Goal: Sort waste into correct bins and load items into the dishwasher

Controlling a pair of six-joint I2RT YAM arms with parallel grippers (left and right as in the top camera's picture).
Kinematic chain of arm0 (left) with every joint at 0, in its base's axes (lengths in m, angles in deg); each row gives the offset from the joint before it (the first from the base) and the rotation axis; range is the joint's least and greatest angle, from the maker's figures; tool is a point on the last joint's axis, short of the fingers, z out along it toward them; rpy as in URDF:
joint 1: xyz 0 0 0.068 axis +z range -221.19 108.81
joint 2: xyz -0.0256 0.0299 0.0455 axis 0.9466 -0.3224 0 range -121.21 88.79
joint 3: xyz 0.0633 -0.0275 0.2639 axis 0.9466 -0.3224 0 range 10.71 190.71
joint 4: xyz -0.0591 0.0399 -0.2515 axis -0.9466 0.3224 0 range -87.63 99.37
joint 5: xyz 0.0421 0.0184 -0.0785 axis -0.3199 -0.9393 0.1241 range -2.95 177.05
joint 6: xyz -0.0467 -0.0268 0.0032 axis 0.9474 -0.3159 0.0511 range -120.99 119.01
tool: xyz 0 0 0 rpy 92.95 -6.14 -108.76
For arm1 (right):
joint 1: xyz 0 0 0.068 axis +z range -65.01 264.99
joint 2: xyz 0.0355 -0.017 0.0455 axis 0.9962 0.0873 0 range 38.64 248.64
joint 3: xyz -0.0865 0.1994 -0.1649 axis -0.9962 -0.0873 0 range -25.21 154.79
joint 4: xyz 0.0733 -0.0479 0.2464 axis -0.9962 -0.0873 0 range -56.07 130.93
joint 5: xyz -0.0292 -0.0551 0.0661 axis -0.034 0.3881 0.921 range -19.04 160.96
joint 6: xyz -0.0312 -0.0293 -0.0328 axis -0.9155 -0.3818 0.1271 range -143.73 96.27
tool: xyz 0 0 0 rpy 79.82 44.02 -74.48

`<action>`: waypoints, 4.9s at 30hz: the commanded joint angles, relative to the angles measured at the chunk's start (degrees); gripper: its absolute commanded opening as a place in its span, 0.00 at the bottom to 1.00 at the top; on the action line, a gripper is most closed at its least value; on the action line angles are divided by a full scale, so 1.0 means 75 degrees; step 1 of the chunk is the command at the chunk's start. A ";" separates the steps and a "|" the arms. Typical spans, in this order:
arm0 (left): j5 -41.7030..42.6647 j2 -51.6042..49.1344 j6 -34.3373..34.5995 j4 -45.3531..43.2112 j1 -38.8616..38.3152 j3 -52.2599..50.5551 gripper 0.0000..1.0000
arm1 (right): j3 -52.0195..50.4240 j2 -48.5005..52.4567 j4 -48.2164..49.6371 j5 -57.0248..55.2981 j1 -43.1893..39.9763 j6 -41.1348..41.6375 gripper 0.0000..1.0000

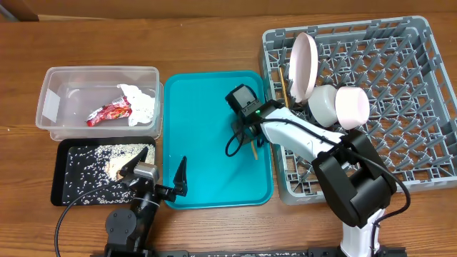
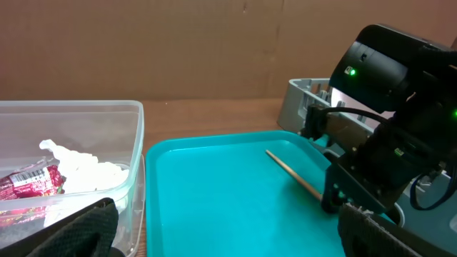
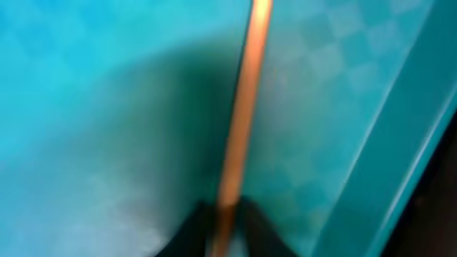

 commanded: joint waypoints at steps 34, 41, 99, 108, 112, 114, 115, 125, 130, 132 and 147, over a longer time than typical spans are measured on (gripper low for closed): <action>0.0079 0.0073 0.0085 -0.0006 0.0041 -0.0029 1.00 | 0.0638 -0.1597 -0.1148 -0.0085 -0.1781 -0.0058 0.04; 0.0079 0.0073 0.0085 -0.0006 0.0041 -0.0029 1.00 | 0.0930 -0.1891 -0.1574 -0.0058 -0.1647 0.0023 0.54; 0.0082 0.0073 0.0085 -0.0006 0.0041 -0.0029 1.00 | -0.3086 -1.2217 -0.1317 0.0944 -0.3789 0.0175 1.00; 0.0079 0.0073 0.0085 -0.0006 0.0041 -0.0029 1.00 | -0.6117 -1.4280 0.0137 0.1207 -0.4173 0.0207 1.00; 0.0079 0.0073 0.0085 -0.0006 0.0041 -0.0029 1.00 | -0.6898 -1.4871 0.0300 0.1201 -0.4304 0.0204 1.00; 0.0079 0.0073 0.0085 -0.0006 0.0041 -0.0029 1.00 | -0.7268 -1.5102 0.0580 0.1201 -0.4374 0.0204 1.00; 0.0082 0.0073 0.0085 -0.0006 0.0041 -0.0029 1.00 | -0.7490 -1.5192 0.0822 0.1201 -0.4398 0.0204 1.00; 0.0079 0.0073 0.0085 -0.0006 0.0041 -0.0029 1.00 | -0.9538 -1.5431 0.4214 0.1288 -0.4415 0.0207 1.00; 0.0082 0.0073 0.0085 -0.0006 0.0041 -0.0029 1.00 | -1.0057 -1.5431 0.5109 0.1244 -0.4409 0.0201 1.00; 0.0079 0.0073 0.0085 -0.0006 0.0041 -0.0029 1.00 | -1.0057 -1.5431 0.5071 0.1285 -0.4409 0.0201 1.00; 0.0082 0.0073 0.0085 -0.0006 0.0041 -0.0029 1.00 | -1.0051 -1.5402 0.4293 0.1262 -0.4409 0.0201 1.00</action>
